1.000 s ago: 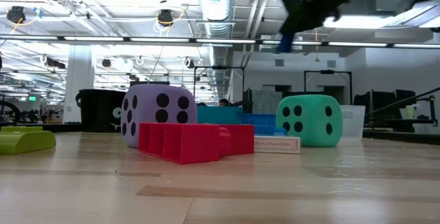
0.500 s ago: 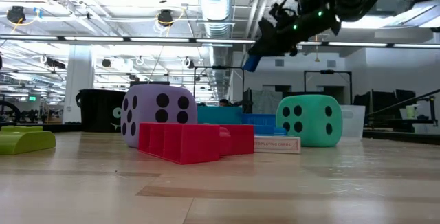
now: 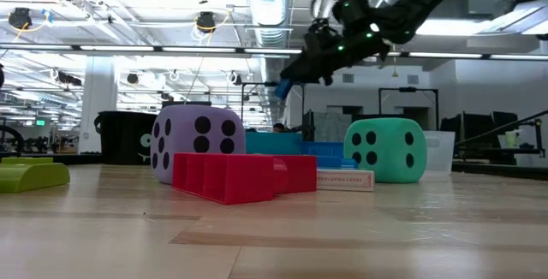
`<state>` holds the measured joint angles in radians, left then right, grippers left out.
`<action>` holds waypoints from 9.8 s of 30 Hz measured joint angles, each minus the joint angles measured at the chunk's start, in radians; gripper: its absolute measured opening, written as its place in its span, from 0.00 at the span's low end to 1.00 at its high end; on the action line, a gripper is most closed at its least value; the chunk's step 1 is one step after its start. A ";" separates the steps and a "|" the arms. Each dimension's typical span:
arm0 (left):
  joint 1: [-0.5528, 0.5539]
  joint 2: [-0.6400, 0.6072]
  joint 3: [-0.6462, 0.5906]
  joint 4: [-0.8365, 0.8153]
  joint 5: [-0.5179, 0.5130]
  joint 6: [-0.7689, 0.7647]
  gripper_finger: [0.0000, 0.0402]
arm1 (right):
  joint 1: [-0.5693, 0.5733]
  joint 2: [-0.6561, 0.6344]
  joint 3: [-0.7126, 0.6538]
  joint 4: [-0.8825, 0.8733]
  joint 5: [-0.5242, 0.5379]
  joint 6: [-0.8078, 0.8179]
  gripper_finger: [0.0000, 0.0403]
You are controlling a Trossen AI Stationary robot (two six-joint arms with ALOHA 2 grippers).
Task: Pick & Place Toys
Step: Put the small blue game piece into the dark blue bin, then put the small red game piece into the dark blue bin
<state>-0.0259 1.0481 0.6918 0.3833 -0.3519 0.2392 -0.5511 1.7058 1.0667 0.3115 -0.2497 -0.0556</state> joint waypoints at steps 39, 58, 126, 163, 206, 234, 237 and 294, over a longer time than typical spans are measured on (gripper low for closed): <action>0.018 0.000 0.000 -0.010 0.000 -0.008 0.00 | 0.085 0.012 0.101 -0.286 0.263 -0.065 0.35; -0.069 0.000 0.000 -0.061 0.075 -0.117 0.00 | 0.466 -0.335 -0.272 -0.254 0.505 0.131 0.25; -0.516 -0.354 -0.125 -0.264 0.087 -0.419 0.00 | 0.827 0.279 0.466 -0.978 0.327 0.334 0.64; -0.534 -0.354 -0.151 -0.189 0.018 -0.397 0.00 | 0.759 0.428 0.469 -0.909 0.183 0.404 0.64; -0.534 -0.354 -0.151 -0.189 0.019 -0.398 0.00 | 0.805 0.411 0.465 -0.758 0.292 0.616 0.64; -0.534 -0.354 -0.151 -0.189 0.019 -0.401 0.00 | 0.830 0.410 0.465 -0.717 0.326 0.660 0.65; -0.534 -0.354 -0.151 -0.189 0.019 -0.401 0.00 | 0.834 0.410 0.465 -0.717 0.350 0.663 0.65; -0.534 -0.354 -0.151 -0.188 0.019 -0.394 0.00 | 0.898 0.408 0.286 -0.489 0.565 0.710 0.34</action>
<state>-0.5602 0.6945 0.5411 0.1956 -0.3325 -0.1547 0.3470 2.1139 1.3525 -0.1776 0.3149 0.6548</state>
